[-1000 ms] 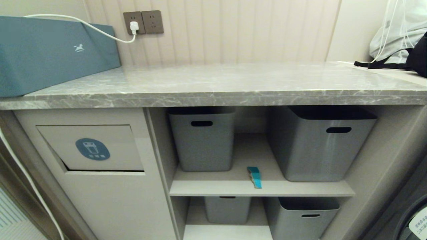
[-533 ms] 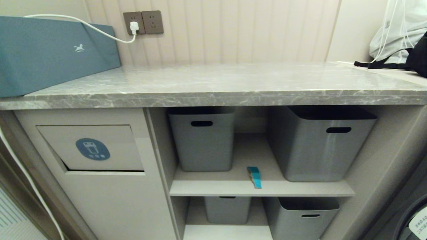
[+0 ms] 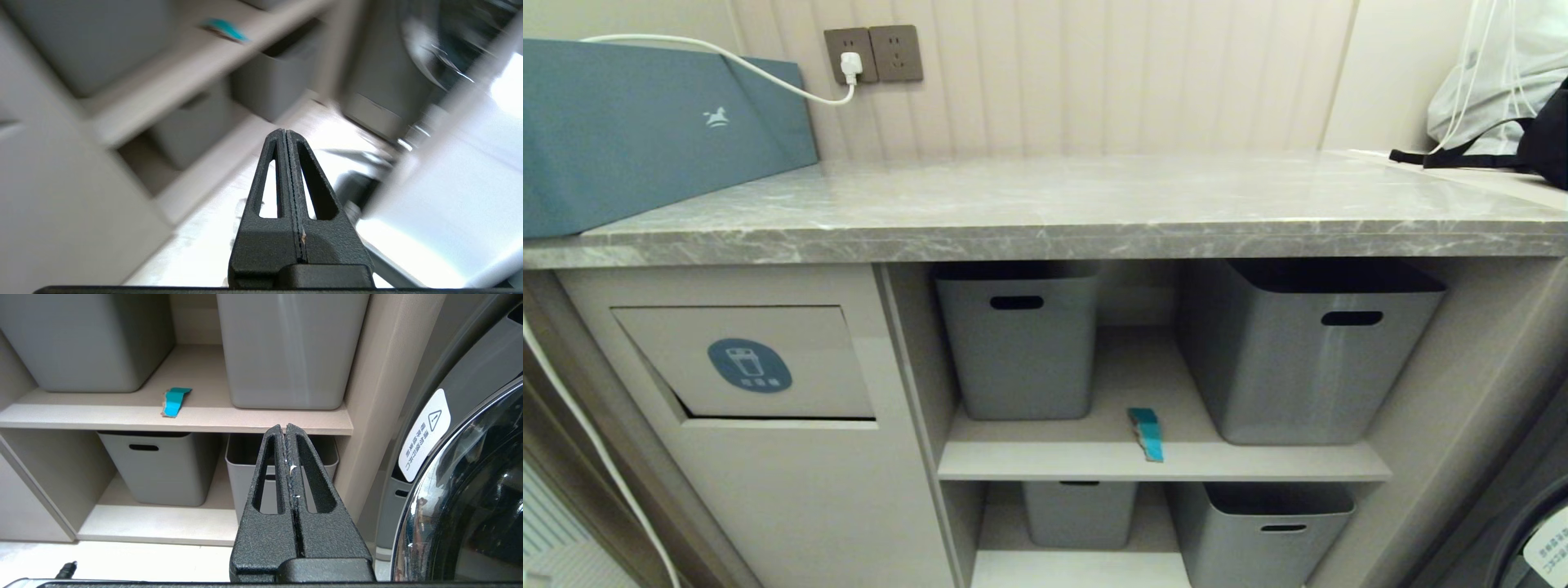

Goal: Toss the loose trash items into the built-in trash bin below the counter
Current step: Pick up the garbage

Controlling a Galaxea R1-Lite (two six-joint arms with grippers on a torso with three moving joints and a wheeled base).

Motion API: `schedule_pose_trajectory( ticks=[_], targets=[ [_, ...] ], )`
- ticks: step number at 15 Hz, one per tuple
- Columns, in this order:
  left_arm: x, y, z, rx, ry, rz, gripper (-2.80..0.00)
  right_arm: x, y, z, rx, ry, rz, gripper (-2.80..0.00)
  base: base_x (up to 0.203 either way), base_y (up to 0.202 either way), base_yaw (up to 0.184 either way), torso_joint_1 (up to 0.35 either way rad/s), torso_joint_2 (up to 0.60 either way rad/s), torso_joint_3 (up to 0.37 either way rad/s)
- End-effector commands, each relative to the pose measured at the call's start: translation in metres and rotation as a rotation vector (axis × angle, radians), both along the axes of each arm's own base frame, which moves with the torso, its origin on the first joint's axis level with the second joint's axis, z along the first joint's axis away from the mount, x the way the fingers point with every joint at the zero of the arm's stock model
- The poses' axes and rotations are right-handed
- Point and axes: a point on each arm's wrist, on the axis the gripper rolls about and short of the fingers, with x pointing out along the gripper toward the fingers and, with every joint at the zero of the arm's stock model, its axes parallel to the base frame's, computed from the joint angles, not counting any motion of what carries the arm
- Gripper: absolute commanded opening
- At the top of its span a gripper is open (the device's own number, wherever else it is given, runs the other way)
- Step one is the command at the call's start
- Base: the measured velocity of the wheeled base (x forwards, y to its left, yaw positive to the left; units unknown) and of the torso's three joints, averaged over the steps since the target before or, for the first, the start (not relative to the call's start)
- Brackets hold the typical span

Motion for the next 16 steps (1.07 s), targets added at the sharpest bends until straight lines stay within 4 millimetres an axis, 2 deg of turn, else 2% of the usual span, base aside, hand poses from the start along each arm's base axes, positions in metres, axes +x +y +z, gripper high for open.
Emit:
schedule_pose_trajectory(
  ticks=[1, 4, 8, 11, 16],
  targets=[
    [-0.004, -0.003, -0.005, 0.003, 0.015, -0.073, -2.80, 0.000, 0.000, 0.000, -0.006, 0.000, 0.000, -2.80, 0.000, 0.000, 0.000, 0.000, 0.00, 0.000],
    [0.010, -0.015, -0.001, 0.023, 0.074, -0.162, -2.80, 0.000, 0.000, 0.000, 0.003, 0.000, 0.000, -2.80, 0.000, 0.000, 0.000, 0.000, 0.00, 0.000],
    [0.032, -0.044, 0.002, 0.075, 0.172, -0.314, -2.80, 0.000, 0.000, 0.000, 0.007, 0.000, 0.000, -2.80, 0.000, 0.000, 0.000, 0.000, 0.00, 0.000],
    [0.066, -0.070, -0.001, 0.120, 0.269, -0.334, -2.80, 0.000, 0.000, 0.000, 0.007, 0.000, 0.000, -2.80, 0.000, 0.000, 0.000, 0.000, 0.00, 0.000],
    [0.142, -0.130, -0.032, 0.152, 0.384, -0.311, -2.80, 0.000, 0.000, 0.000, 0.007, 0.000, 0.000, -2.80, 0.000, 0.000, 0.000, 0.000, 0.00, 0.000]
  ],
)
